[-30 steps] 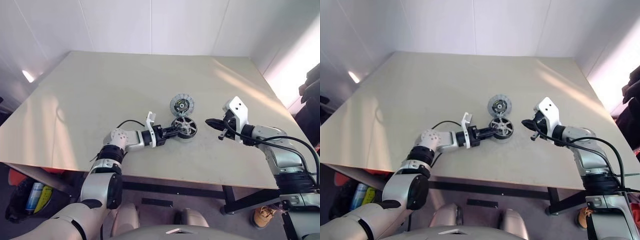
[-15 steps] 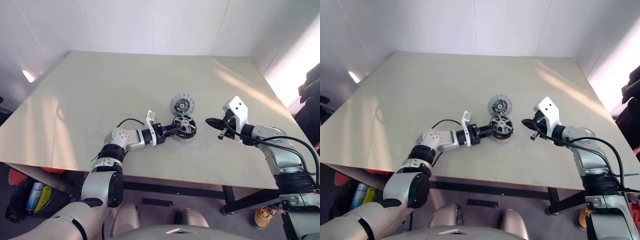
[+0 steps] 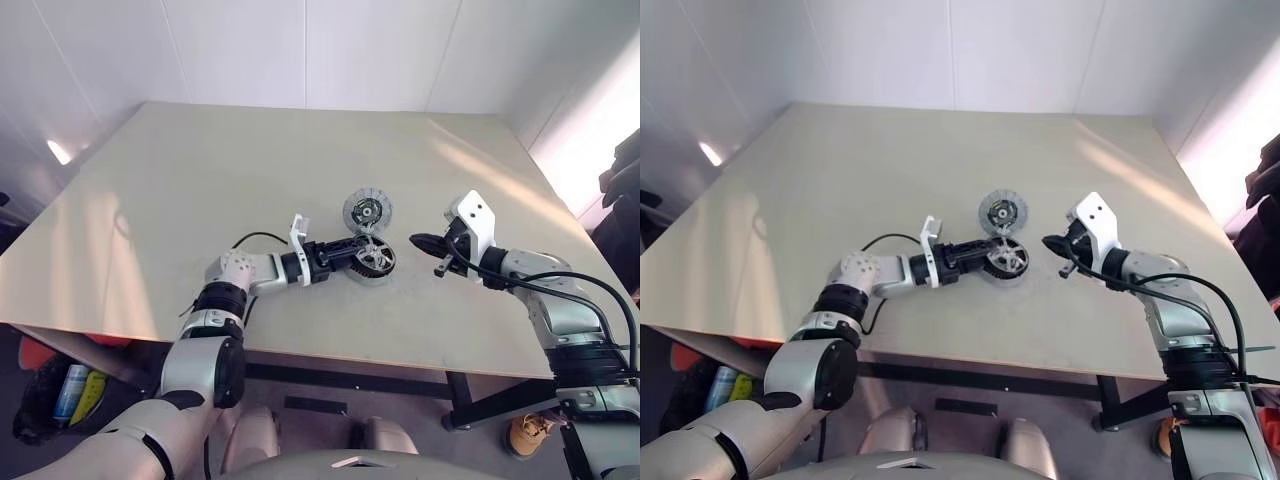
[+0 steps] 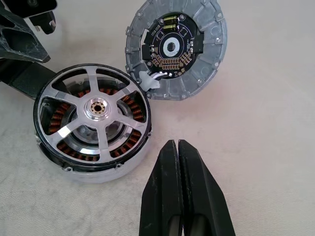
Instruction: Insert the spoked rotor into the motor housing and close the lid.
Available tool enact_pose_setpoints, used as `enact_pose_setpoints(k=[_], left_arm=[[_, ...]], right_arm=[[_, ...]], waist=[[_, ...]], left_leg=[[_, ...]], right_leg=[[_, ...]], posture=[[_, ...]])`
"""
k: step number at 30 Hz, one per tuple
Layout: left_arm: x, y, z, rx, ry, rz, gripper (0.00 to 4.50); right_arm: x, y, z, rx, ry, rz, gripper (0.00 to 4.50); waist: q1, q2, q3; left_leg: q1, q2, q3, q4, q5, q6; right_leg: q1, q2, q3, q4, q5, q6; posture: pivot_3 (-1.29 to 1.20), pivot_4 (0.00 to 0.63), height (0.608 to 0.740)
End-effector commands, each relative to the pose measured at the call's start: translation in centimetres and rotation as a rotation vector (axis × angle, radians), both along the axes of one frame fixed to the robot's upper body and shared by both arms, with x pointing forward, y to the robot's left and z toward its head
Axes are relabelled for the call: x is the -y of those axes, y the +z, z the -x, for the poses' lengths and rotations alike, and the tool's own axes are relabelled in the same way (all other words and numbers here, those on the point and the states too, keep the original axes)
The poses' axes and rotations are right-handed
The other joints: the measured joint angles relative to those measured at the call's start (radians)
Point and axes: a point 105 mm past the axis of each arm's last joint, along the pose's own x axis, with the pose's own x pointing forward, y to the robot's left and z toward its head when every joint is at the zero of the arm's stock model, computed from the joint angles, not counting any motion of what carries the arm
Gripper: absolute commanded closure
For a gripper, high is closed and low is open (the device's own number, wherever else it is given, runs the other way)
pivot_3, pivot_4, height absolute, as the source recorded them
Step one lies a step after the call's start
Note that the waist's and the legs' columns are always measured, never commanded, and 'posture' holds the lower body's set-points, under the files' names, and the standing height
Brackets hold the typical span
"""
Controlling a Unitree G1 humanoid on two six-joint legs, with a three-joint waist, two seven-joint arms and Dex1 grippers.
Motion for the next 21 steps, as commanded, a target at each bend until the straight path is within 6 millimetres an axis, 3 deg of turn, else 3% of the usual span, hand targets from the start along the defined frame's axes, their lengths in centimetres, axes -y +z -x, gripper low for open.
enact_pose_setpoints(k=[1,14,18,21], left_arm=[[-1.6,1.5,-0.9,0.057,0.049,0.025,1.66],[-4.2,2.7,-0.9,0.170,0.139,0.024,1.66],[-5.5,3.0,-1.2,0.327,0.202,-0.095,1.66],[-7.3,2.1,-1.7,0.504,0.244,-0.350,1.66]], right_arm=[[-0.1,1.9,-0.5,0.073,0.005,-0.013,4.50],[-0.7,2.0,-0.8,0.078,0.026,-0.024,4.50],[-2.3,2.3,-0.2,0.074,0.082,-0.059,4.50],[-4.2,1.7,0.2,0.048,0.116,-0.090,4.50]], waist=[[-0.002,0.000,0.000],[0.000,0.000,0.001],[-0.004,0.000,0.001],[-0.006,0.000,0.001]], left_leg=[[0.000,0.000,0.000,0.000,0.000,0.000],[-0.001,0.000,0.000,-0.001,0.000,0.000],[-0.001,0.000,0.000,-0.001,0.000,0.000],[-0.001,0.001,0.000,-0.002,0.000,0.000]], right_leg=[[0.000,0.000,0.000,0.000,0.000,0.000],[-0.001,-0.001,0.000,-0.001,0.000,0.000],[-0.001,-0.001,0.000,0.000,0.000,0.001],[-0.001,0.000,0.000,0.000,0.000,0.001]], posture=[[0.00,0.000,0.740],[0.00,0.000,0.740],[0.00,0.000,0.740],[0.00,0.000,0.740]])
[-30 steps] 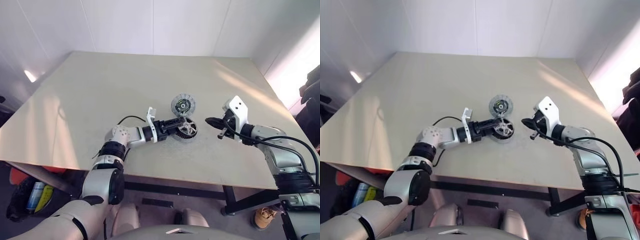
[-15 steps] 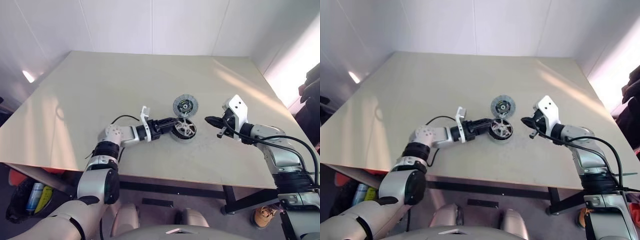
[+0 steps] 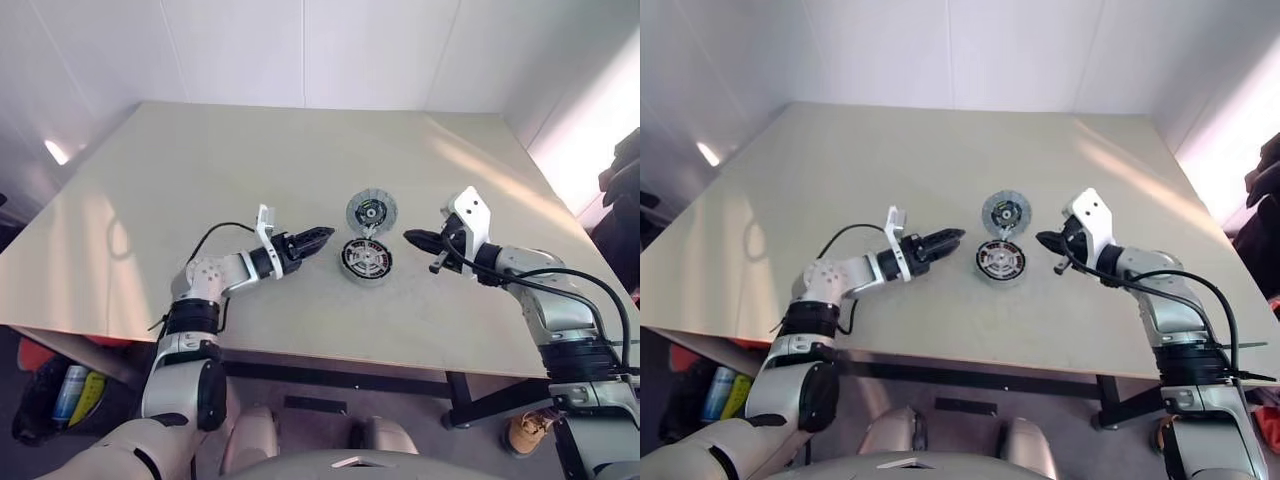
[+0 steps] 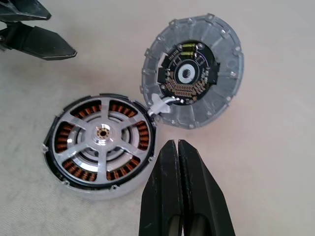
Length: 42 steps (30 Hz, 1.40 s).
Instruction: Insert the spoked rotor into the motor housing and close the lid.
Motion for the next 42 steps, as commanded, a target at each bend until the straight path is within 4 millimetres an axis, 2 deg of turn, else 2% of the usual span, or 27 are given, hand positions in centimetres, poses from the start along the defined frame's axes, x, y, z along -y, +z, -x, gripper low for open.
enact_pose_setpoints(k=[1,4,6,9,14,17,20,23,28,32,36,40,42], left_arm=[[-2.0,0.5,-0.8,0.233,0.067,-0.271,1.66],[-3.7,0.5,-1.1,0.338,0.113,-0.409,1.66],[-4.9,0.7,-1.1,0.354,0.137,-0.438,1.66],[-5.6,0.6,-1.1,0.354,0.156,-0.450,1.66],[-5.7,0.3,-0.9,0.345,0.171,-0.451,1.66],[-5.7,0.4,-0.7,0.344,0.186,-0.450,1.66],[-5.9,0.5,-0.7,0.344,0.200,-0.447,1.66],[-6.1,0.3,-0.7,0.339,0.201,-0.451,1.66],[-6.0,0.1,-0.6,0.335,0.198,-0.451,1.66],[-5.9,0.0,-0.7,0.331,0.197,-0.453,1.66],[-6.0,-0.2,-0.6,0.326,0.201,-0.457,1.66],[-6.1,-0.2,-0.6,0.325,0.204,-0.459,1.66],[-6.1,-0.1,-0.6,0.328,0.205,-0.459,1.66]], right_arm=[[-2.8,0.9,0.4,0.030,0.072,-0.036,4.50],[-4.6,0.1,0.1,0.008,0.083,-0.054,4.50],[-6.0,-0.3,-0.1,0.000,0.106,-0.064,4.50],[-7.1,-0.6,-0.5,-0.006,0.118,-0.073,4.50],[-7.8,-2.0,-0.9,-0.058,0.119,-0.082,4.50],[-7.7,-4.7,-0.4,-0.118,0.113,-0.038,4.50],[-7.5,-5.3,-0.5,-0.129,0.097,-0.034,4.50],[-7.2,-3.9,-1.1,-0.078,0.096,-0.040,4.50],[-7.9,0.5,-1.8,0.044,0.126,-0.065,4.50],[-8.8,1.1,-1.2,0.061,0.163,-0.062,4.50],[-8.7,-0.4,-0.6,0.007,0.161,-0.055,4.50],[-7.8,-5.0,-0.1,-0.110,0.118,0.014,4.50],[-7.5,-5.9,-0.1,-0.125,0.104,0.034,4.50]], waist=[[-0.001,0.000,0.000],[0.000,0.000,0.000],[-0.001,0.000,0.000],[0.002,0.001,0.000],[0.000,0.000,0.000],[-0.001,0.000,0.000],[-0.001,0.000,0.000],[-0.001,0.000,0.000],[-0.001,0.000,0.000],[-0.001,0.000,0.000],[0.001,0.000,0.000],[0.000,0.000,0.000],[-0.001,0.000,0.000]], left_leg=[[0.000,0.000,0.000,0.000,0.000,0.000],[0.000,0.000,0.000,-0.001,0.000,-0.001],[0.000,0.000,0.000,-0.001,0.000,-0.001],[-0.001,0.000,0.000,-0.001,0.001,-0.002],[-0.001,-0.001,0.000,-0.001,0.002,-0.004],[-0.001,0.000,0.000,-0.002,0.002,-0.005],[0.000,0.000,0.000,-0.002,0.002,-0.005],[0.004,0.000,0.000,-0.002,0.002,-0.004],[0.002,0.000,0.000,-0.002,0.002,-0.005],[0.001,0.000,0.000,-0.003,0.003,-0.005],[0.000,-0.001,0.000,-0.003,0.003,-0.005],[0.000,-0.001,0.000,-0.003,0.003,-0.005],[0.002,-0.001,0.000,-0.003,0.002,-0.005]], right_leg=[[0.000,0.000,0.000,0.000,0.000,0.000],[0.000,0.000,0.000,0.000,-0.001,0.001],[-0.001,0.000,0.000,0.000,-0.001,0.001],[-0.001,0.000,0.000,0.000,-0.001,0.001],[-0.001,0.000,0.000,0.000,-0.001,0.001],[-0.002,0.000,0.000,0.001,-0.001,0.001],[-0.001,0.000,0.000,0.001,-0.001,0.001],[0.002,0.000,0.000,0.001,-0.001,0.001],[0.001,0.000,0.000,0.002,-0.001,0.001],[-0.001,0.000,0.000,0.002,-0.001,0.001],[-0.002,0.000,0.000,0.001,-0.001,0.001],[-0.001,0.000,0.000,0.001,-0.001,0.001],[-0.001,0.000,0.000,0.001,-0.001,0.001]], posture=[[0.00,0.000,0.740],[0.00,0.000,0.740],[0.00,0.000,0.740],[0.00,0.000,0.740],[0.00,0.000,0.740],[0.00,0.000,0.740],[0.00,0.000,0.740],[0.00,0.000,0.740],[0.00,0.000,0.740],[0.00,0.000,0.740],[0.00,0.000,0.740],[0.00,0.000,0.740],[0.00,0.000,0.740]])
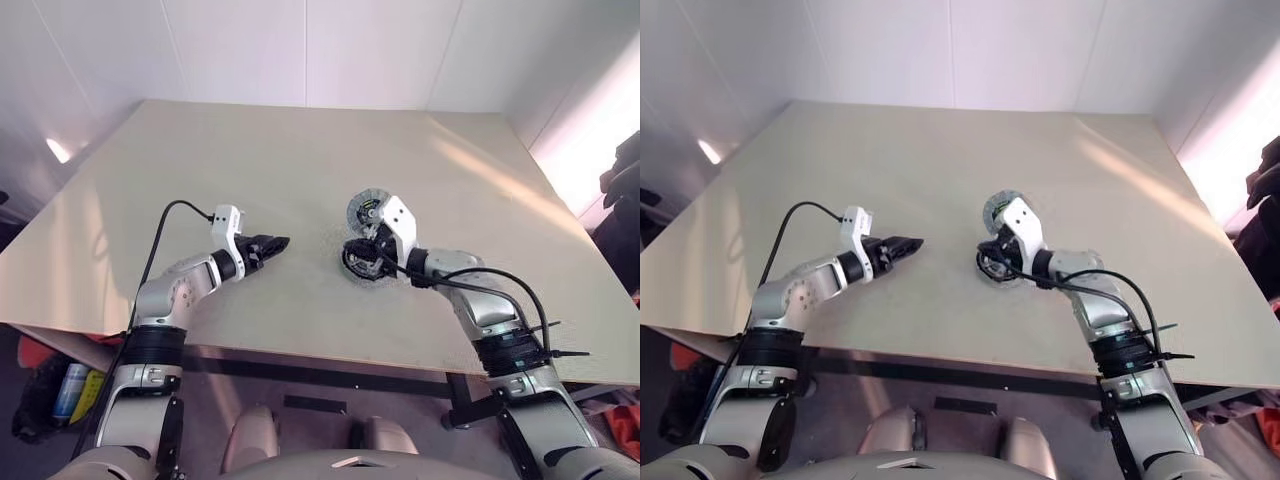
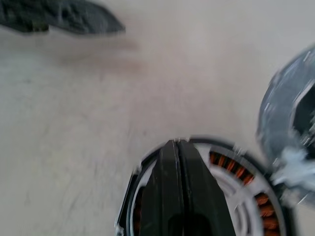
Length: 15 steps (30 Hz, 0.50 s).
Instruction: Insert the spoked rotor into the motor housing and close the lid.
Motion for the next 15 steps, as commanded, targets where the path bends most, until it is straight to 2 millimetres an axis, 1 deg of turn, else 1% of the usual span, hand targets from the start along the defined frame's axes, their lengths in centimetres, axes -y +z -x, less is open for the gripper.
enact_pose_setpoints(k=[1,6,10,12,15], left_arm=[[0.0,1.4,-0.2,0.056,0.000,0.005,1.66],[0.2,1.3,-0.3,0.054,-0.002,0.003,1.66],[0.4,1.2,-0.3,0.051,-0.005,0.005,1.66],[0.4,1.2,-0.3,0.050,-0.006,0.006,1.66],[0.4,1.1,-0.3,0.049,-0.005,0.005,1.66]], right_arm=[[0.7,-1.6,0.0,-0.027,-0.027,0.049,4.50],[0.4,2.0,-1.1,0.069,-0.021,-0.004,4.50],[-0.2,4.9,-1.5,0.150,0.000,-0.037,4.50],[-0.4,5.6,-1.5,0.168,0.011,-0.044,4.50],[-0.7,5.2,-1.2,0.152,0.021,-0.040,4.50]], waist=[[0.000,0.000,0.000],[-0.001,0.000,0.000],[0.000,0.000,0.000],[0.000,0.000,0.000],[0.000,0.000,0.000]], left_leg=[[0.002,0.000,0.000,0.000,0.000,0.000],[0.003,0.000,0.000,0.000,0.000,0.000],[0.001,0.000,0.000,0.000,0.000,0.000],[0.000,0.000,0.000,0.000,0.001,-0.001],[0.000,0.000,0.000,0.000,0.001,-0.001]], right_leg=[[0.002,0.000,0.000,0.000,0.000,0.000],[0.003,0.000,0.000,0.000,0.000,0.000],[0.001,0.000,0.000,0.001,0.000,0.000],[0.000,0.000,0.000,0.001,0.000,0.000],[-0.001,0.000,0.000,0.000,0.000,0.000]], posture=[[0.00,0.000,0.740],[0.00,0.000,0.740],[0.00,0.000,0.740],[0.00,0.000,0.740],[0.00,0.000,0.740]])
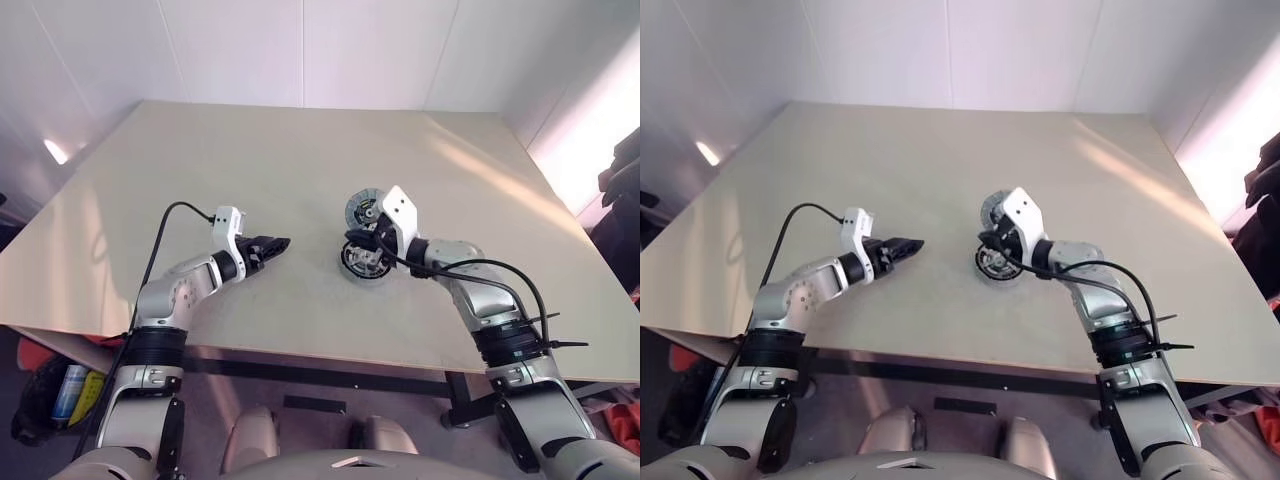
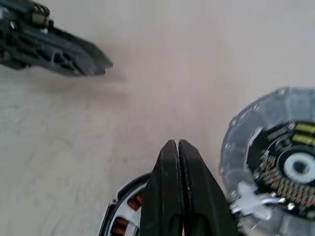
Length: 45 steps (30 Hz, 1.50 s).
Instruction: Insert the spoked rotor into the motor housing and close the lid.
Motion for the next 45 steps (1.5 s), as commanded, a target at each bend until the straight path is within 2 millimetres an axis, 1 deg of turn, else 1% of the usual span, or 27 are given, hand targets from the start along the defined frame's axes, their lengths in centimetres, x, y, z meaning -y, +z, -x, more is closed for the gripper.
enact_pose_setpoints(k=[1,4,6,8,9,10,11,15,17,22,25,27,28,30,32,33,34,35,37,38,42,45], left_arm=[[0.1,1.2,-0.3,0.051,0.001,-0.001,1.66],[-0.1,1.2,-0.3,0.051,0.007,-0.002,1.66],[-0.3,1.2,-0.3,0.051,0.012,-0.003,1.66],[-0.4,1.3,-0.4,0.052,0.016,-0.005,1.66],[-0.4,1.3,-0.4,0.052,0.016,-0.005,1.66],[-0.4,1.3,-0.4,0.053,0.016,-0.006,1.66],[-0.4,1.3,-0.4,0.054,0.015,-0.006,1.66],[-0.3,1.3,-0.4,0.052,0.011,-0.006,1.66],[-0.2,1.3,-0.4,0.052,0.008,-0.007,1.66],[0.0,1.3,-0.5,0.054,0.005,-0.005,1.66],[0.0,1.3,-0.5,0.054,0.005,-0.005,1.66],[-0.1,1.3,-0.5,0.055,0.007,-0.006,1.66],[-0.1,1.3,-0.5,0.055,0.008,-0.006,1.66],[-0.2,1.3,-0.5,0.055,0.012,-0.006,1.66],[-0.2,1.3,-0.5,0.056,0.015,-0.006,1.66],[-0.3,1.4,-0.5,0.057,0.016,-0.006,1.66],[-0.2,1.4,-0.4,0.057,0.017,-0.006,1.66],[-0.2,1.4,-0.4,0.057,0.017,-0.005,1.66],[-0.2,1.5,-0.4,0.059,0.015,-0.004,1.66],[-0.2,1.5,-0.4,0.059,0.014,-0.004,1.66],[0.0,1.3,-0.4,0.056,0.008,-0.005,1.66],[0.2,1.3,-0.4,0.055,0.005,-0.003,1.66]], right_arm=[[-0.3,0.7,0.3,0.022,0.014,-0.013,4.50],[-0.3,-1.1,0.9,-0.037,0.016,0.000,4.50],[-0.3,-3.0,1.6,-0.101,0.019,0.016,4.50],[0.3,-5.7,1.6,-0.155,-0.024,0.077,4.50],[0.6,-6.3,1.5,-0.162,-0.043,0.096,4.50],[0.8,-6.5,1.4,-0.160,-0.054,0.097,4.50],[0.8,-6.1,1.2,-0.150,-0.055,0.085,4.50],[0.3,-2.0,0.5,-0.045,-0.020,0.011,4.50],[0.0,-0.4,0.4,-0.002,-0.005,-0.018,4.50],[-0.2,2.0,-0.4,0.071,-0.003,-0.030,4.50],[-0.1,2.3,-0.8,0.080,-0.012,-0.025,4.50],[0.0,1.8,-0.8,0.063,-0.016,-0.023,4.50],[-0.1,1.3,-0.7,0.045,-0.017,-0.017,4.50],[-0.3,-0.8,-0.2,-0.031,-0.015,-0.019,4.50],[0.0,-4.1,0.2,-0.114,-0.041,0.035,4.50],[0.3,-5.5,0.4,-0.141,-0.058,0.061,4.50],[0.6,-6.2,0.5,-0.155,-0.071,0.076,4.50],[0.7,-6.5,0.5,-0.159,-0.078,0.080,4.50],[0.8,-5.5,0.2,-0.129,-0.077,0.059,4.50],[0.8,-4.6,0.0,-0.105,-0.073,0.044,4.50],[0.8,-2.0,-0.8,-0.024,-0.067,0.014,4.50],[0.5,0.5,-1.0,0.042,-0.055,-0.023,4.50]], waist=[[0.000,0.000,0.000],[0.002,0.000,0.000],[0.001,0.000,0.000],[0.000,0.000,0.000],[-0.002,0.000,0.000],[-0.002,-0.001,0.000],[-0.002,-0.001,-0.001],[-0.001,-0.001,0.000],[0.000,-0.001,0.000],[-0.001,-0.001,0.000],[0.000,-0.001,0.000],[0.000,-0.001,0.000],[0.000,-0.001,0.000],[0.001,-0.001,0.000],[0.001,-0.001,0.000],[0.001,-0.001,0.000],[0.000,0.000,-0.001],[-0.001,0.000,-0.001],[-0.001,-0.001,-0.001],[-0.001,-0.001,-0.001],[0.001,-0.001,-0.001],[0.001,-0.001,-0.001]], left_leg=[[0.000,0.000,0.000,0.000,0.000,0.000],[-0.001,0.000,0.000,0.000,0.000,0.000],[-0.001,0.000,0.000,0.000,0.000,0.000],[0.000,0.000,0.000,0.000,0.000,0.000],[0.000,0.000,0.000,0.000,0.000,0.000],[0.003,0.000,0.000,0.000,0.000,0.000],[0.005,0.000,0.000,0.000,0.000,0.000],[0.008,0.000,0.000,0.000,0.000,0.000],[0.007,0.000,0.000,0.000,0.000,-0.001],[0.000,0.000,0.000,0.000,0.001,-0.001],[-0.002,0.000,0.000,0.000,0.002,-0.002],[-0.003,0.000,0.000,0.000,0.001,-0.001],[-0.003,0.000,0.000,0.000,0.001,-0.001],[-0.003,0.000,0.000,0.000,0.001,-0.001],[-0.002,0.000,0.000,0.000,0.001,-0.001],[-0.002,0.000,0.000,0.000,0.001,-0.001],[-0.001,0.000,0.000,0.001,0.001,-0.001],[0.000,0.000,0.001,0.001,0.001,-0.001],[0.006,0.000,0.000,0.001,0.000,0.000],[0.007,0.000,0.000,0.001,0.000,0.000],[0.006,0.000,0.000,0.001,0.000,0.000],[0.003,0.000,0.000,0.001,0.000,0.000]], right_leg=[[0.000,0.000,0.000,0.000,0.000,0.000],[0.000,0.000,0.000,-0.001,0.000,0.000],[0.000,0.000,0.000,-0.001,0.000,0.000],[0.000,0.000,0.000,0.000,0.000,0.000],[0.000,0.000,0.000,0.000,0.000,0.000],[0.002,0.000,0.000,0.000,0.000,0.000],[0.004,0.000,0.000,0.000,0.000,0.000],[0.008,0.000,0.000,0.000,-0.001,0.002],[0.007,0.000,0.000,0.000,-0.002,0.003],[0.000,0.000,0.000,0.001,0.000,0.000],[-0.002,0.000,0.000,0.001,0.000,0.000],[-0.002,0.000,0.000,0.000,0.000,0.000],[-0.002,0.000,0.000,0.000,0.000,0.000],[-0.002,0.000,0.000,0.000,0.000,0.000],[-0.001,0.000,0.000,0.000,0.000,0.000],[-0.001,0.000,0.000,0.000,0.000,0.000],[0.000,0.000,0.000,0.000,0.000,0.000],[0.000,0.000,0.000,0.001,0.000,0.000],[0.005,0.000,0.000,0.000,0.000,0.000],[0.007,0.000,0.000,0.000,0.000,0.000],[0.007,0.000,0.000,0.000,0.000,0.000],[0.003,0.000,0.000,0.001,0.000,0.000]], posture=[[0.00,0.000,0.740],[0.00,0.000,0.740],[0.00,0.000,0.740],[0.00,0.000,0.740],[0.00,0.000,0.740],[0.00,0.000,0.740],[0.00,0.000,0.740],[0.00,0.000,0.740],[0.00,0.000,0.740],[0.00,0.000,0.740],[0.00,0.000,0.740],[0.00,0.000,0.740],[0.00,0.000,0.740],[0.00,0.000,0.740],[0.00,0.000,0.740],[0.00,0.000,0.740],[0.00,0.000,0.740],[0.00,0.000,0.740],[0.00,0.000,0.740],[0.00,0.000,0.740],[0.00,0.000,0.740],[0.00,0.000,0.740]])
